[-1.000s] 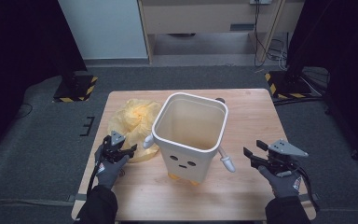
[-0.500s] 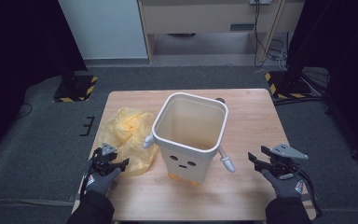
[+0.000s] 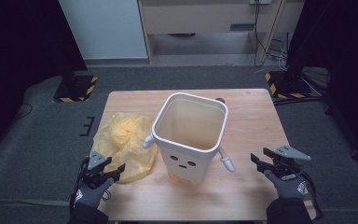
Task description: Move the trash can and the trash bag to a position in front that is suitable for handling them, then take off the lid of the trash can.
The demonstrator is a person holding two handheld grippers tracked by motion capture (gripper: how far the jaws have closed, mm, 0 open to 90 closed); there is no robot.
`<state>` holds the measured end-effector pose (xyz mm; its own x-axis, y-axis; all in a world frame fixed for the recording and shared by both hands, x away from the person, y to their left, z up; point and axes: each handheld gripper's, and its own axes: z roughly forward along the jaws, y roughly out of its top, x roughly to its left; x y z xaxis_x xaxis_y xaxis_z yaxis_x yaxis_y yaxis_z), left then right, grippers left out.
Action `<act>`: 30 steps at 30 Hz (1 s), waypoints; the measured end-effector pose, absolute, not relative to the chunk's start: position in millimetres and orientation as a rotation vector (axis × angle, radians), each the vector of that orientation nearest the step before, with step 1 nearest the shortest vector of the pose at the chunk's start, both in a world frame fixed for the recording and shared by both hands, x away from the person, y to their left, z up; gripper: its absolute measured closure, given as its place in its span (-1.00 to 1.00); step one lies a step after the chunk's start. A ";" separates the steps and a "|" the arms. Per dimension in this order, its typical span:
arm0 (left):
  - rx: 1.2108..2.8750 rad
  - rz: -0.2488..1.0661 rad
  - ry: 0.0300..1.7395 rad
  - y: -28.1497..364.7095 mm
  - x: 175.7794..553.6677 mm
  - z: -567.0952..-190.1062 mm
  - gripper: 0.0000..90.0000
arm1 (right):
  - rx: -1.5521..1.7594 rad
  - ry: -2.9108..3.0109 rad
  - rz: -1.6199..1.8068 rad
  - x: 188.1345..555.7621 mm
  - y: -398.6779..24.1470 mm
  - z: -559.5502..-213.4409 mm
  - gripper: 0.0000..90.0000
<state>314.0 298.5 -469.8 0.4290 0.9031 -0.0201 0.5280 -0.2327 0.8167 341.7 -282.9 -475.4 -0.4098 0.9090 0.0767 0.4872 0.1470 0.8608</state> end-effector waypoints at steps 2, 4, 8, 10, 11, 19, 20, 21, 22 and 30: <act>1.864 0.613 1.191 298.5 314.8 -468.0 -0.24 | 1.341 1.953 1.202 342.3 -283.2 -475.9 -0.14; 1.854 0.613 1.175 296.8 317.2 -467.9 -0.24 | 1.343 1.952 1.204 342.7 -282.4 -476.1 -0.15; 1.875 0.604 1.151 292.1 323.8 -470.6 -0.24 | 1.340 1.953 1.212 343.5 -277.9 -475.3 -0.15; 1.884 0.598 1.145 290.8 326.0 -471.4 -0.25 | 1.316 1.946 1.220 343.4 -274.9 -471.4 -0.16; 1.883 0.593 1.142 290.0 326.3 -471.7 -0.25 | 1.311 1.940 1.231 342.6 -274.1 -468.9 -0.16; 1.906 0.589 1.113 287.3 327.2 -471.5 -0.25 | 1.305 1.908 1.264 343.3 -274.9 -463.1 -0.18; 1.904 0.585 1.114 287.3 327.5 -471.7 -0.25 | 1.306 1.906 1.263 343.7 -275.0 -463.1 -0.18; 1.903 0.580 1.114 287.3 327.8 -471.9 -0.25 | 1.306 1.905 1.265 344.0 -274.8 -462.3 -0.19; 1.902 0.576 1.114 287.1 328.3 -472.3 -0.25 | 1.300 1.905 1.267 344.6 -274.5 -461.1 -0.20; 1.913 0.554 1.115 286.2 329.9 -474.7 -0.27 | 1.278 1.858 1.319 349.9 -270.9 -439.6 -0.22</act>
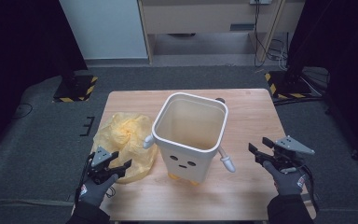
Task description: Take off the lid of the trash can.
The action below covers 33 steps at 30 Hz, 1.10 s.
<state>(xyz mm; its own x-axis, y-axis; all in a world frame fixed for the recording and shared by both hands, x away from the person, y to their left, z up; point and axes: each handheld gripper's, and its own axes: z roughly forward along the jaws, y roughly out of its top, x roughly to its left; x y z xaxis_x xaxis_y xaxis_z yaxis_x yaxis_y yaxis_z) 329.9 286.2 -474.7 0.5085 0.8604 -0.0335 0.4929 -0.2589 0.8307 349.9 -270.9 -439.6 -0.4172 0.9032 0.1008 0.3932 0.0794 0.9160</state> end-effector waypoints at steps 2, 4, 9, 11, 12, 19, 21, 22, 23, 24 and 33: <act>1.910 0.547 1.126 286.6 330.5 -475.5 -0.27 | 1.267 1.838 1.348 351.5 -269.7 -430.6 -0.22; 1.914 0.545 1.131 286.8 330.9 -476.1 -0.28 | 1.261 1.817 1.377 353.4 -268.0 -421.7 -0.23; 1.927 0.540 1.144 286.2 331.7 -477.7 -0.31 | 1.244 1.765 1.406 362.2 -264.0 -393.4 -0.26; 1.923 0.538 1.149 285.9 332.1 -477.8 -0.31 | 1.243 1.756 1.407 363.4 -263.1 -388.4 -0.26; 1.925 0.537 1.148 285.9 332.2 -477.9 -0.32 | 1.238 1.748 1.409 364.5 -262.0 -383.5 -0.26; 1.924 0.523 1.151 286.3 332.9 -479.0 -0.33 | 1.179 1.731 1.439 378.3 -246.7 -345.0 -0.30; 1.922 0.520 1.148 285.8 332.8 -478.9 -0.32 | 1.171 1.727 1.446 380.5 -244.9 -340.5 -0.31; 1.922 0.519 1.147 285.7 332.6 -478.8 -0.33 | 1.164 1.725 1.450 382.5 -243.1 -336.1 -0.31; 1.921 0.519 1.146 285.6 332.6 -478.7 -0.33 | 1.156 1.723 1.453 384.6 -241.6 -331.9 -0.31; 1.921 0.518 1.147 285.7 332.6 -478.8 -0.33 | 1.153 1.722 1.460 386.8 -240.1 -327.9 -0.32; 1.917 0.514 1.147 285.8 333.0 -479.0 -0.33 | 1.094 1.740 1.501 397.2 -221.9 -296.1 -0.33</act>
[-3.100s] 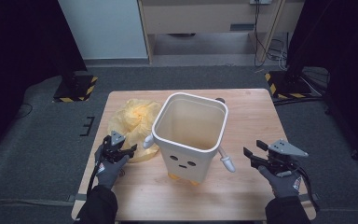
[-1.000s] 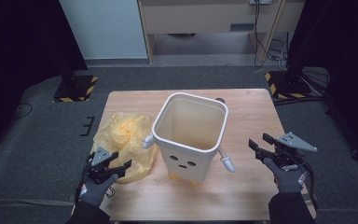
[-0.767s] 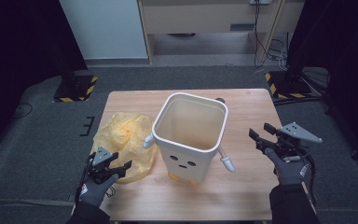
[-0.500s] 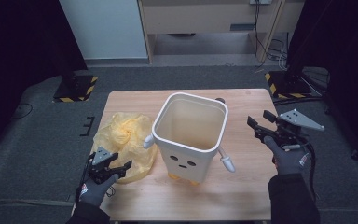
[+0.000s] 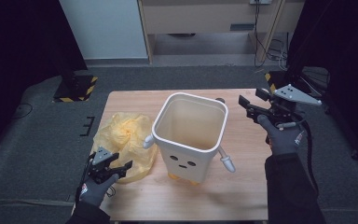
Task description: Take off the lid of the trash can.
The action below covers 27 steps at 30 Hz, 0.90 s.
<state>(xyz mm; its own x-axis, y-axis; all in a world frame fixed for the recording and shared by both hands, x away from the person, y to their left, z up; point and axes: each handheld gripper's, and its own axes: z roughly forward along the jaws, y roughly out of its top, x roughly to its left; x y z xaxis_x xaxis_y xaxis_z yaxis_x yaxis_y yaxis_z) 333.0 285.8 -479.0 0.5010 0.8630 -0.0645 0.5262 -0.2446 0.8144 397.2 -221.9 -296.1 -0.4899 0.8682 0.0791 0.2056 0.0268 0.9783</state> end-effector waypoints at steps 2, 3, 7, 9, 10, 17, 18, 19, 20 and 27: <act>1.917 0.514 1.148 285.9 333.0 -479.0 -0.34 | 1.072 1.747 1.507 398.4 -215.5 -288.4 -0.33; 1.916 0.514 1.148 286.1 333.0 -479.0 -0.34 | 1.062 1.750 1.513 399.2 -212.4 -284.6 -0.33; 1.917 0.515 1.147 286.3 333.2 -479.0 -0.34 | 1.018 1.766 1.542 401.6 -198.0 -270.6 -0.33; 1.917 0.513 1.147 285.9 333.2 -479.0 -0.34 | 0.984 1.787 1.557 403.0 -185.2 -262.3 -0.33; 1.918 0.513 1.147 285.9 333.2 -479.1 -0.34 | 0.984 1.787 1.557 403.0 -185.2 -262.3 -0.33; 1.920 0.511 1.144 285.7 333.7 -479.3 -0.34 | 0.949 1.878 1.593 409.0 -155.5 -260.9 -0.34; 1.921 0.512 1.143 285.8 333.8 -479.2 -0.34 | 0.945 1.892 1.594 409.4 -151.6 -262.9 -0.33; 1.922 0.513 1.142 285.8 333.9 -479.2 -0.34 | 0.941 1.907 1.594 410.0 -147.7 -265.0 -0.33; 1.922 0.511 1.142 285.6 333.9 -479.3 -0.34 | 0.939 1.922 1.590 410.8 -144.0 -267.5 -0.33; 1.922 0.510 1.141 285.7 334.0 -479.2 -0.34 | 0.945 2.030 1.528 418.8 -124.5 -286.1 -0.32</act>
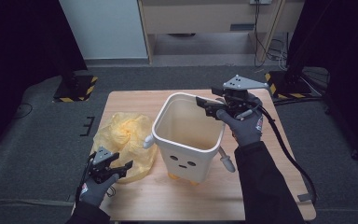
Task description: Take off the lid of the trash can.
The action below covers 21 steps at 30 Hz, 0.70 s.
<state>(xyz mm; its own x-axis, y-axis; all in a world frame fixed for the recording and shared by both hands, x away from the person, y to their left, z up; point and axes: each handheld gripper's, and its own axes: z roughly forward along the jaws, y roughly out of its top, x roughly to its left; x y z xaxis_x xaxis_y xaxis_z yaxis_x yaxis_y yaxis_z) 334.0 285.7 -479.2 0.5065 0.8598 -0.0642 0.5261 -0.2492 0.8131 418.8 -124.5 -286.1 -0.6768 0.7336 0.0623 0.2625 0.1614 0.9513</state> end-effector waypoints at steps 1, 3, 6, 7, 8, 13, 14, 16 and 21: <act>1.922 0.510 1.141 285.6 334.0 -479.2 -0.34 | 0.947 2.035 1.520 419.4 -123.5 -287.3 -0.32; 1.922 0.509 1.140 285.6 334.0 -479.3 -0.34 | 0.958 2.057 1.504 421.2 -121.8 -290.3 -0.30; 1.922 0.509 1.139 285.7 334.1 -479.3 -0.34 | 0.979 2.079 1.481 422.9 -122.3 -294.2 -0.27; 1.922 0.509 1.140 285.6 334.1 -479.3 -0.34 | 0.992 2.085 1.473 423.4 -123.1 -295.6 -0.26; 1.922 0.509 1.140 285.6 334.1 -479.3 -0.34 | 0.992 2.085 1.473 423.4 -123.1 -295.6 -0.26; 1.923 0.511 1.141 285.6 334.3 -479.4 -0.34 | 1.033 2.103 1.435 423.6 -129.1 -301.7 -0.15; 1.923 0.511 1.141 285.6 334.3 -479.4 -0.34 | 1.033 2.103 1.435 423.6 -129.1 -301.7 -0.15; 1.924 0.511 1.140 285.5 334.2 -479.4 -0.34 | 1.044 2.104 1.438 423.0 -129.8 -301.4 -0.04; 1.924 0.510 1.140 285.6 334.2 -479.4 -0.34 | 1.078 2.102 1.447 423.3 -130.4 -299.6 0.15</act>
<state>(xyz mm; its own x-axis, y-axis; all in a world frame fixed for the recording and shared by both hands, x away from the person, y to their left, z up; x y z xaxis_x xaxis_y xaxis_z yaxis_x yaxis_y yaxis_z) 334.2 285.6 -479.4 0.5075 0.8594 -0.0625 0.5258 -0.2515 0.8126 423.3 -130.4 -299.6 -0.6395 0.7598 0.1173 0.3809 0.1806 0.9068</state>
